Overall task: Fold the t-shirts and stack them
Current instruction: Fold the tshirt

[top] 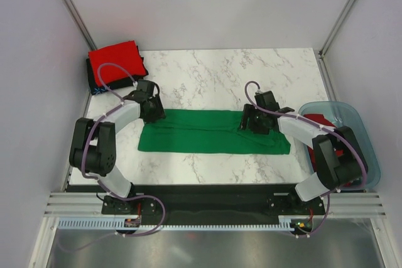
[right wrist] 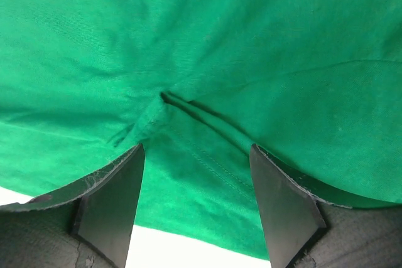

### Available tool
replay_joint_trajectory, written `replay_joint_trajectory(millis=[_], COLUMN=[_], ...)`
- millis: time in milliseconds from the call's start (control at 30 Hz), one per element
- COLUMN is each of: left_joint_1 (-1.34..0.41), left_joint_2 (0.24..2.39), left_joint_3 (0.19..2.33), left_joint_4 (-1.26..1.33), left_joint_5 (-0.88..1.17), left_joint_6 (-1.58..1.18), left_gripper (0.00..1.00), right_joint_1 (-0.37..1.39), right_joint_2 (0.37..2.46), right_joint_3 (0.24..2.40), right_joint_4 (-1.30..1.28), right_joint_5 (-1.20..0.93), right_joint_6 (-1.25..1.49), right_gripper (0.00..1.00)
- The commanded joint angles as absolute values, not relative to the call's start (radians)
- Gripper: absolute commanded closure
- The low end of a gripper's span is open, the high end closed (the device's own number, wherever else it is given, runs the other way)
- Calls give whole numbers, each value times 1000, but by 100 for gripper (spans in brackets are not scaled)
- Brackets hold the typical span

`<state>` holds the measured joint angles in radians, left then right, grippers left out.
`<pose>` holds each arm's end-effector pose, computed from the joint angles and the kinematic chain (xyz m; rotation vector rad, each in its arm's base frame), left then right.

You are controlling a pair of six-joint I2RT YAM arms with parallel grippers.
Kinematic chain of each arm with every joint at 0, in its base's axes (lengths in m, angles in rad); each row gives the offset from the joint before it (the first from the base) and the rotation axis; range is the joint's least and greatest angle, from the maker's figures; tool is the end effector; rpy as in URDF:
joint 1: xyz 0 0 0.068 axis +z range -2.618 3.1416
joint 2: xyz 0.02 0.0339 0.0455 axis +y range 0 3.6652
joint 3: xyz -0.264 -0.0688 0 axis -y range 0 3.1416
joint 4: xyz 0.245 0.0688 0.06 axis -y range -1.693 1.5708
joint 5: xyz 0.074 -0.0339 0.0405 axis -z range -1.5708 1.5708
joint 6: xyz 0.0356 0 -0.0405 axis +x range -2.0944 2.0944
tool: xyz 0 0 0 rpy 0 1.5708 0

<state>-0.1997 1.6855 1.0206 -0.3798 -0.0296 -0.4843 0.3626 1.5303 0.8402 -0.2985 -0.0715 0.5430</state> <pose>0.3286 -0.0654 0.1771 -0.3832 2.6011 -0.2008 0.2765 0.1076 0.1761 0.2077 2.6079 0.4270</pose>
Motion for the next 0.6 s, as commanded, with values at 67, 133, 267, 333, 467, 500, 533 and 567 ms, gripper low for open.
replay_joint_trajectory(millis=[67,133,267,333,467,500,533,567], left_joint_1=[-199,-199,-198,-195,-196,-196,-196,-196], left_joint_2=[1537,1520,1441,1365,1270,1256,1259,1265], left_joint_3=[950,936,902,888,868,864,859,854], left_joint_4=[-489,-526,-561,-561,-534,-503,-485,-468], left_joint_5=[-165,-189,-230,-236,-221,-203,-181,-132], left_joint_6=[-491,-502,-541,-545,-549,-545,-543,-538], left_gripper=[44,44,44,44,44,44,44,44], right_joint_1=[362,364,365,364,362,364,362,364], right_joint_2=[1557,1562,1536,1519,1470,1445,1431,1404], right_joint_3=[815,808,796,792,795,801,802,805], right_joint_4=[-242,-241,-244,-250,-284,-291,-302,-319], right_joint_5=[-63,-64,-63,-61,-66,-69,-69,-71], right_joint_6=[535,537,535,537,551,555,561,568], right_gripper=[25,25,25,25,25,25,25,25])
